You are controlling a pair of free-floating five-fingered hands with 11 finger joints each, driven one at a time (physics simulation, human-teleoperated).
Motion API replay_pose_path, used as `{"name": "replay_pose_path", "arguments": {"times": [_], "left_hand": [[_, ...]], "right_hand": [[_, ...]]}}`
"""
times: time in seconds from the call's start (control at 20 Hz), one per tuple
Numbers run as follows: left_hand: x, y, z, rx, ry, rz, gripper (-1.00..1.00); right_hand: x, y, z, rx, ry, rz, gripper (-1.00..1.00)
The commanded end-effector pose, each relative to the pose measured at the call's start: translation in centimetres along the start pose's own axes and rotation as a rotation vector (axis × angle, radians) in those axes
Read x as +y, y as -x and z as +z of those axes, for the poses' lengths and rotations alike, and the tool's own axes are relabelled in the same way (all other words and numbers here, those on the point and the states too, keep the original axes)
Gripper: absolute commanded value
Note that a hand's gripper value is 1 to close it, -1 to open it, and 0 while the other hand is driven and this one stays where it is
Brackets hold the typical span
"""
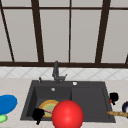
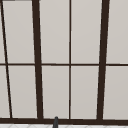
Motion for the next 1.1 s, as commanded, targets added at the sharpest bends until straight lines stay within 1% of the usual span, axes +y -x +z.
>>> {"name": "replay_pose_path", "arguments": {"times": [0.0, 0.15, 0.2, 0.4, 0.75, 1.05], "left_hand": [[0.0, 0.0, 0.0, 0.000, 0.000, 0.000, 0.00], [0.0, 0.0, 0.0, 0.000, 0.000, 0.000, 0.00], [0.0, 0.0, 0.0, 0.000, 0.000, 0.000, 0.00], [0.0, 0.0, 0.0, 0.000, 0.000, 0.000, 0.00], [0.0, 0.0, 0.0, 0.000, 0.000, 0.000, 0.00], [0.0, 0.0, 0.0, 0.000, 0.000, 0.000, 0.00]], "right_hand": [[-0.4, 1.6, 0.0, 0.011, -0.002, -0.003, 1.00], [-1.4, 2.5, 0.1, -0.012, -0.021, -0.018, 1.00], [-1.7, 2.9, 0.0, -0.015, -0.033, -0.022, 1.00], [-2.7, 4.5, 0.1, -0.015, -0.042, -0.028, 1.00], [-3.5, 8.3, 0.4, -0.018, -0.026, -0.048, 1.00], [-3.3, 12.2, 1.4, -0.024, -0.020, -0.068, 1.00]]}}
